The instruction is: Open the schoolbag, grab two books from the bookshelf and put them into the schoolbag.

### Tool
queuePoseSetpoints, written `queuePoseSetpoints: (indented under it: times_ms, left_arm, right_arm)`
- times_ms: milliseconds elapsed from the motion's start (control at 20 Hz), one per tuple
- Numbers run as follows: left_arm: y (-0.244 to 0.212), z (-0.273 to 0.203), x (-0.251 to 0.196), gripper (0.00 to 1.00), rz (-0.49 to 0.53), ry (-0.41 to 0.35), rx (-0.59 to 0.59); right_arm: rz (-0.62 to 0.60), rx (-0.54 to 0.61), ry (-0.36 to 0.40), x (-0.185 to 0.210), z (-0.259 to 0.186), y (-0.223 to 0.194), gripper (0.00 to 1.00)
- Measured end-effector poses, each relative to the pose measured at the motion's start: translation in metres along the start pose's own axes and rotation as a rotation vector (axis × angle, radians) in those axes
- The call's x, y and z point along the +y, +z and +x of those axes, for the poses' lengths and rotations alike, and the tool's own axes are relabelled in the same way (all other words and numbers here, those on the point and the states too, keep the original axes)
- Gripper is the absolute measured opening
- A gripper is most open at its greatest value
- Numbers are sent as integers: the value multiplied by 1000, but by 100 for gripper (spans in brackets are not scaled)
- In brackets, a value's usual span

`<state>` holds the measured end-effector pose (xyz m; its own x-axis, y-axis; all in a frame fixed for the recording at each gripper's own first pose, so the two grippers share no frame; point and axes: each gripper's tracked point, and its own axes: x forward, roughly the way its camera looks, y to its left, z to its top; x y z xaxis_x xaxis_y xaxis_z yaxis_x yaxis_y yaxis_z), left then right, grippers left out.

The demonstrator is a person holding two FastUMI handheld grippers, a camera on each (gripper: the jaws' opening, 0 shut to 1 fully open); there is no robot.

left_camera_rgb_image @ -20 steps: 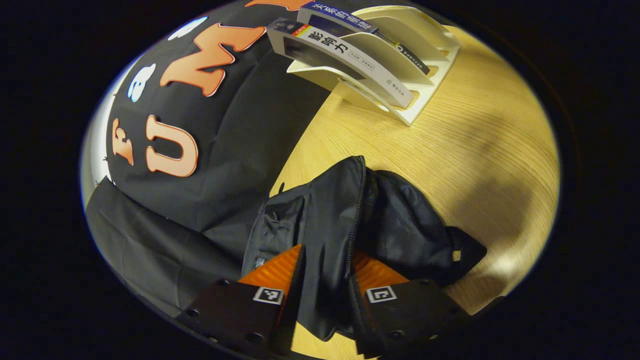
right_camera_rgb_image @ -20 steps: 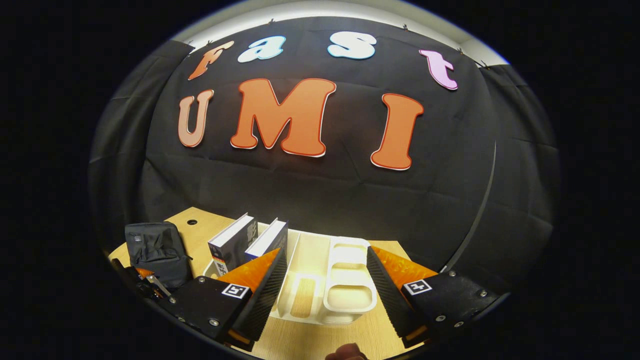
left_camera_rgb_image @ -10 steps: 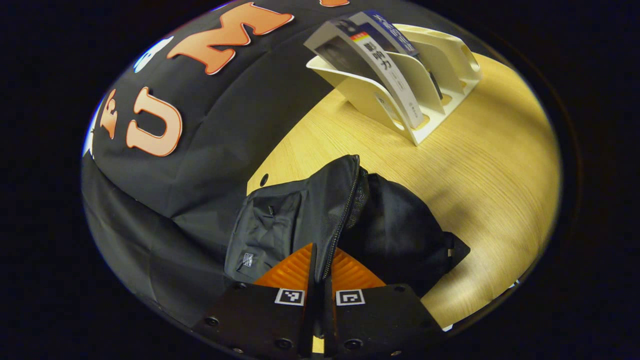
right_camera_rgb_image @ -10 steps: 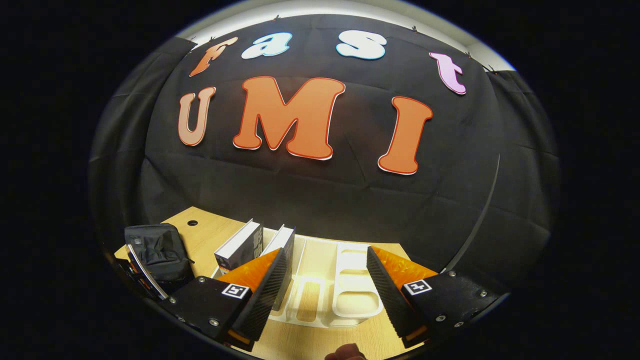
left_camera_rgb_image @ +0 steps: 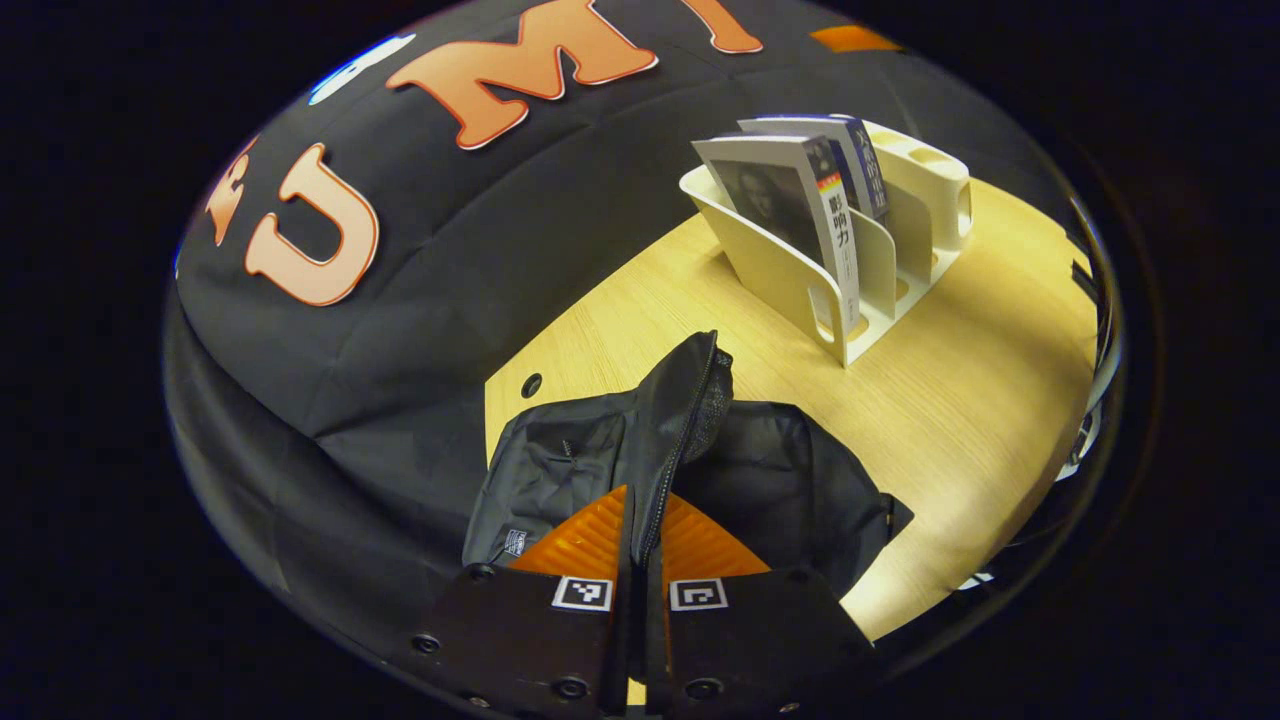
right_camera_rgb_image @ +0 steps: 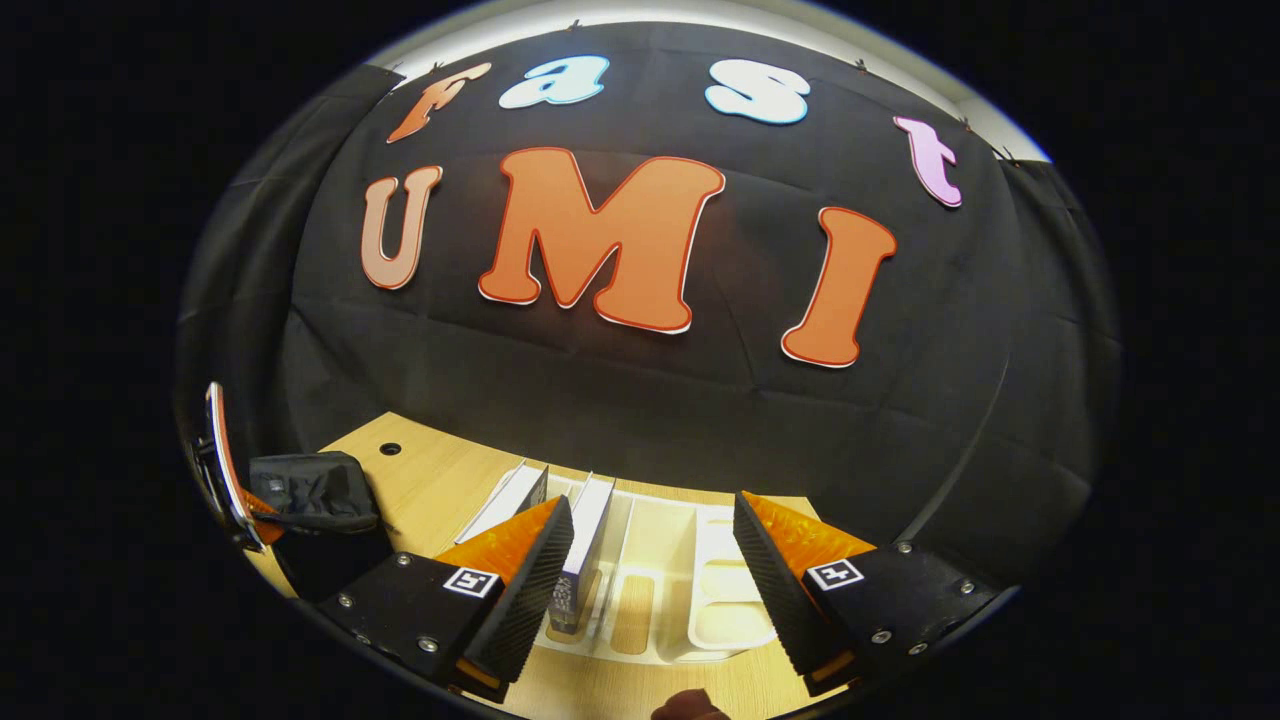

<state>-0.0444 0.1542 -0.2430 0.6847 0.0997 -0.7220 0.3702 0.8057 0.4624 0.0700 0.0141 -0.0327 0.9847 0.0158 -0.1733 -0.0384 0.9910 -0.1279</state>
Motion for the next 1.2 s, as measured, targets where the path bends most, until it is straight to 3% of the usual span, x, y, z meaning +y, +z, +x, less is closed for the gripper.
queuePoseSetpoints:
  times_ms: [450,600,1050,1200]
  left_arm:
    - [13,-10,39,7,-114,-205,-2]
    - [12,-9,47,7,-157,-281,11]
    - [16,-2,74,7,-160,-457,62]
    - [18,-2,79,7,-185,-513,91]
  right_arm:
    - [-32,123,58,52,26,14,96]
    - [-39,208,57,66,42,6,97]
    - [67,516,138,115,79,-24,97]
    - [16,568,134,119,88,-31,97]
